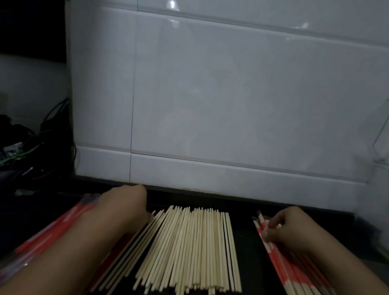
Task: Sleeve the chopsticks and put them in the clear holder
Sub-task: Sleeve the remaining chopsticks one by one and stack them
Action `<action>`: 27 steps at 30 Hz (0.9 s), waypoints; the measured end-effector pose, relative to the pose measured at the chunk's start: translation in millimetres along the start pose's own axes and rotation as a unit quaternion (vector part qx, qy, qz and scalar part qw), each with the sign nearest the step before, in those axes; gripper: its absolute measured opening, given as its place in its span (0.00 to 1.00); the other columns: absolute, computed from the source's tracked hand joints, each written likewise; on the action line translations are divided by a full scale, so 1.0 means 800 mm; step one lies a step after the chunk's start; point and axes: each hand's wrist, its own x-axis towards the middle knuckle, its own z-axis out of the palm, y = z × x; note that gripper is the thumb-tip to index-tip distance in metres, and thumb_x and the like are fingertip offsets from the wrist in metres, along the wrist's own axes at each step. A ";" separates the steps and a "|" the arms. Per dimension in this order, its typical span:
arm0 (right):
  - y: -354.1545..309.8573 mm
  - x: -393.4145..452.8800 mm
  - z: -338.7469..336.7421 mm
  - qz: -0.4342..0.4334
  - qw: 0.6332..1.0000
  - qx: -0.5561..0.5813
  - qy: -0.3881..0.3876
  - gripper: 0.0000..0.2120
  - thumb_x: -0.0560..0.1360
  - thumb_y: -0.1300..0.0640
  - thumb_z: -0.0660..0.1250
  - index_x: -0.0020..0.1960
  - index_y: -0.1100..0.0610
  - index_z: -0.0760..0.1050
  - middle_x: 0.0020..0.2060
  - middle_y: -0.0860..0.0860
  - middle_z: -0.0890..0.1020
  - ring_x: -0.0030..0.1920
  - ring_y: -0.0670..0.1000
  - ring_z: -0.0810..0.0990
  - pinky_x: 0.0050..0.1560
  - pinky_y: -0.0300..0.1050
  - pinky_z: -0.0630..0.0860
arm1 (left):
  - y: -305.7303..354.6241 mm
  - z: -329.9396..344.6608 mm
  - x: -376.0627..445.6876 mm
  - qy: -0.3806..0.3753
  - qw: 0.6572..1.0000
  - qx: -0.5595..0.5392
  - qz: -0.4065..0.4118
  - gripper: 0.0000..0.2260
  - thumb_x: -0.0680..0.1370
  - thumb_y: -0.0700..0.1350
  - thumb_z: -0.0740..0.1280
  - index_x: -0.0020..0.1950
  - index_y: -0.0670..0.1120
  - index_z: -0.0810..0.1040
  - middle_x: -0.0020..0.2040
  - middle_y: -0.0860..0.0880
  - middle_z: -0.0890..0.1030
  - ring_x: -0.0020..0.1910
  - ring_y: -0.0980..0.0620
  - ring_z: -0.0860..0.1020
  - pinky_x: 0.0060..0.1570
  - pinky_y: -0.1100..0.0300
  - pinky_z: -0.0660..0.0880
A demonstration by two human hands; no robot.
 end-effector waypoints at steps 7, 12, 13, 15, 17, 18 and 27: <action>-0.003 0.000 0.001 -0.056 0.993 -0.038 0.095 0.07 0.71 0.52 0.76 0.40 0.51 0.79 0.37 0.46 0.79 0.39 0.45 0.78 0.38 0.40 0.72 | -0.005 0.004 0.002 0.015 0.999 0.033 -0.003 0.11 0.79 0.53 0.67 0.52 0.46 0.76 0.38 0.52 0.71 0.43 0.50 0.75 0.43 0.60 0.72; -0.034 -0.026 0.013 -0.162 0.982 0.012 0.098 0.05 0.74 0.50 0.72 0.42 0.50 0.80 0.32 0.46 0.80 0.34 0.41 0.78 0.37 0.38 0.73 | -0.007 0.012 0.006 0.008 0.999 0.045 -0.005 0.12 0.81 0.55 0.63 0.53 0.46 0.74 0.55 0.45 0.81 0.54 0.46 0.79 0.49 0.59 0.72; -0.040 -0.033 0.019 -0.167 0.984 -0.010 0.059 0.05 0.74 0.48 0.71 0.45 0.49 0.80 0.35 0.44 0.81 0.37 0.40 0.79 0.40 0.38 0.75 | -0.007 0.013 0.007 0.008 0.999 0.046 -0.006 0.13 0.81 0.55 0.63 0.53 0.46 0.74 0.55 0.45 0.81 0.54 0.46 0.80 0.49 0.59 0.72; -0.048 -0.043 0.031 -0.177 0.981 -0.078 -0.002 0.09 0.75 0.44 0.69 0.54 0.45 0.77 0.41 0.43 0.80 0.42 0.41 0.79 0.45 0.37 0.76 | -0.007 0.015 0.010 0.009 0.999 0.045 -0.011 0.14 0.81 0.56 0.63 0.55 0.45 0.76 0.55 0.46 0.82 0.54 0.47 0.80 0.49 0.59 0.72; -0.050 -0.048 0.038 -0.192 0.973 -0.123 -0.026 0.15 0.75 0.44 0.67 0.60 0.46 0.75 0.41 0.42 0.78 0.41 0.40 0.76 0.42 0.33 0.73 | -0.008 0.016 0.011 0.014 0.999 0.046 -0.013 0.15 0.81 0.55 0.63 0.57 0.45 0.77 0.55 0.46 0.82 0.54 0.47 0.80 0.48 0.59 0.72; -0.051 -0.050 0.040 -0.197 0.971 -0.129 -0.033 0.15 0.76 0.44 0.67 0.61 0.47 0.75 0.39 0.41 0.76 0.39 0.38 0.74 0.38 0.30 0.70 | -0.008 0.016 0.010 0.019 0.999 0.047 -0.012 0.15 0.81 0.55 0.64 0.57 0.45 0.77 0.55 0.46 0.82 0.54 0.47 0.80 0.48 0.59 0.72; -0.058 -0.055 0.038 -0.152 0.974 -0.151 -0.076 0.05 0.75 0.54 0.65 0.46 0.54 0.79 0.32 0.44 0.76 0.31 0.41 0.73 0.27 0.30 0.66 | -0.006 0.021 0.012 0.037 0.999 0.025 -0.009 0.16 0.79 0.60 0.64 0.43 0.48 0.69 0.38 0.52 0.72 0.41 0.50 0.74 0.42 0.61 0.69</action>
